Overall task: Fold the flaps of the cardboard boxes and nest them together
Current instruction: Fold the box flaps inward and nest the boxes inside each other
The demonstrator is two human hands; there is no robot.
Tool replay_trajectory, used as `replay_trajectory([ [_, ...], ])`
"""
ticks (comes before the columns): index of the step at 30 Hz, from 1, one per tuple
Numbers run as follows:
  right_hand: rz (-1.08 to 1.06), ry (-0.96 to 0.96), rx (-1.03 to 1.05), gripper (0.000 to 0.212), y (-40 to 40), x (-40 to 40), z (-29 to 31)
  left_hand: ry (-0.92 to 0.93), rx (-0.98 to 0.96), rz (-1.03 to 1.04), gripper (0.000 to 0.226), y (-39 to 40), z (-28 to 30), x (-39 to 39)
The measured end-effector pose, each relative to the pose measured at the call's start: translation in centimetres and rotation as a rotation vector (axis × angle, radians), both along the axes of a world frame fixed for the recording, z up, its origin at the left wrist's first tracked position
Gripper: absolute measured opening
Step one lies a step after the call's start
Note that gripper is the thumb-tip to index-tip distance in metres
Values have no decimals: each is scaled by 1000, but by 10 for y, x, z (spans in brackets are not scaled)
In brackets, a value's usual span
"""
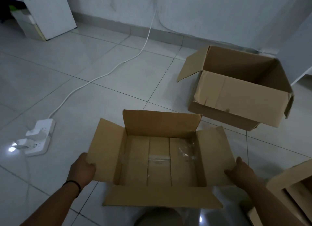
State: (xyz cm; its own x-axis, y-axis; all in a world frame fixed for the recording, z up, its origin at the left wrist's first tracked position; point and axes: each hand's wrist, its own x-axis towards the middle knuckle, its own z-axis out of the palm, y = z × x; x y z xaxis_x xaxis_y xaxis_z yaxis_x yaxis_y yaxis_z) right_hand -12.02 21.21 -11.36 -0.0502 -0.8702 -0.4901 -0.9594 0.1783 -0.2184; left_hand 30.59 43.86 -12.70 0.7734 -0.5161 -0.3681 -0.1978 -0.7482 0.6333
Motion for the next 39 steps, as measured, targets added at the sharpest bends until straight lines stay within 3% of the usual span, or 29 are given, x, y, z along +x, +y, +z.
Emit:
replay_trajectory([
  [5,-88,-56,-1,40,8,8,-9,-37,-54,-40,26,-21,6,12],
  [8,-105,-183,-48,20,25,28,5,-122,-82,-99,32,-42,14,18],
  [15,-53,-416,-161,16,67,90,15,-195,-101,-187,40,-93,30,33],
  [27,-86,-355,-123,28,15,109,17,-78,-86,-182,42,-132,35,47],
  [31,-109,-431,-143,27,13,110,16,-98,-64,-207,41,-133,37,45],
  [34,-83,-469,-173,30,21,105,20,-186,17,-280,36,-133,48,38],
  [37,-42,-435,-205,35,32,93,33,-373,113,-341,55,-139,65,15],
  [39,-4,-383,-255,33,42,78,44,-443,-7,-412,56,-144,79,-19],
])
